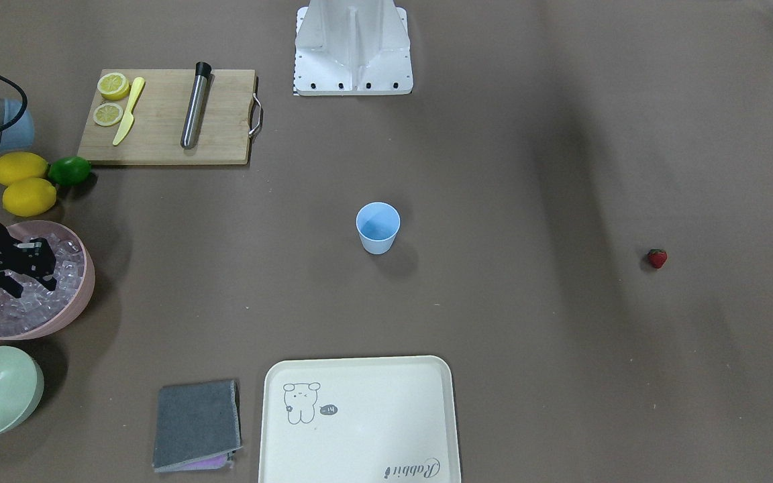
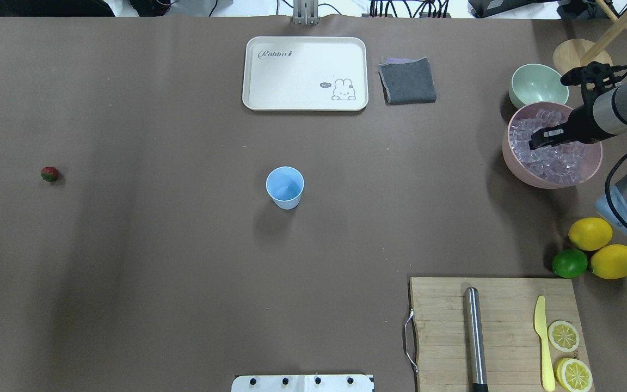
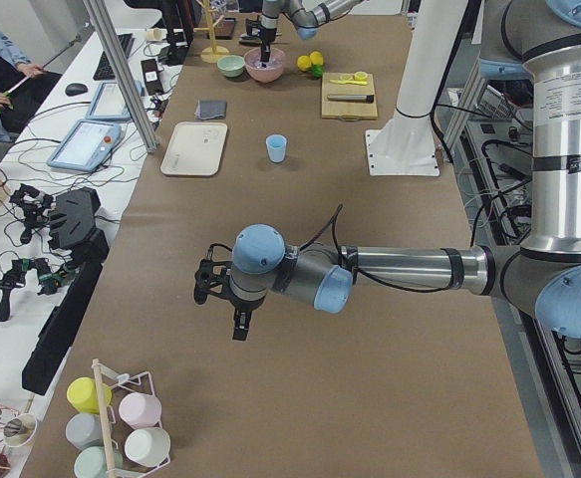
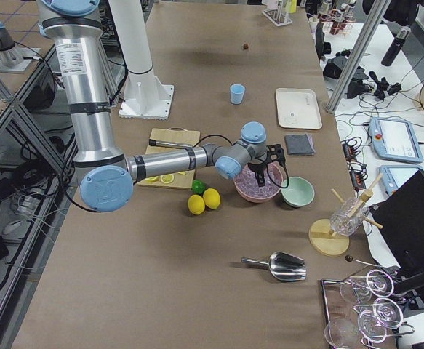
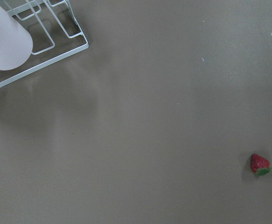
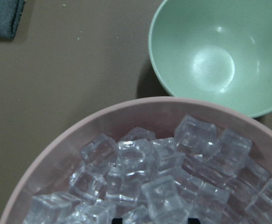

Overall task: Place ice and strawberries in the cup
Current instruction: 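Close the right gripper on an ice cube and lift it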

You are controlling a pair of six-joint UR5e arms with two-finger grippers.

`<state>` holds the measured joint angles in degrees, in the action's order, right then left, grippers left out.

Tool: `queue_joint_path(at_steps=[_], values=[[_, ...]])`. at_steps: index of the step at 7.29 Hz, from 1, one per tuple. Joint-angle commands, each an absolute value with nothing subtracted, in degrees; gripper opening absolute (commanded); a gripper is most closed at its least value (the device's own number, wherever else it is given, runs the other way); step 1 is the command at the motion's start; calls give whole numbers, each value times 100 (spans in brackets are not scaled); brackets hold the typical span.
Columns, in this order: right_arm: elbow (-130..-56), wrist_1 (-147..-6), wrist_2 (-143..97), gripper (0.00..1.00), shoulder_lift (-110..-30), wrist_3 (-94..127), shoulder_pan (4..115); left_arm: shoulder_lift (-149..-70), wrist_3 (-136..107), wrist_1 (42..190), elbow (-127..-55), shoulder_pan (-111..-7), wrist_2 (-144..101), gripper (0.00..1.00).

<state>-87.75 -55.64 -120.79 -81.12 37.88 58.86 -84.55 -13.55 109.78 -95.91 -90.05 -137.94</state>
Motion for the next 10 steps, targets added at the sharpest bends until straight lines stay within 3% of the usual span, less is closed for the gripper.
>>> queue_joint_path(at_steps=[1,4,9,10], values=[[-8780,-5563,-12076,34,-8103,3788,5871,-8455,-1354,10978,-9589,-9009,-13790,98],[-8868,-5581,-12137,21,-8121,3788,5889,-8455,-1362,10978,-9589,-9000,-13799,98],[-9149,-5835,-12234,20,-8165,3779,6029,-8455,-1362,10978,-9589,-9000,-13799,98],[-9576,-6393,-12426,17,-8122,3779,6177,-8446,-1362,10978,-9598,-9000,-13808,98]])
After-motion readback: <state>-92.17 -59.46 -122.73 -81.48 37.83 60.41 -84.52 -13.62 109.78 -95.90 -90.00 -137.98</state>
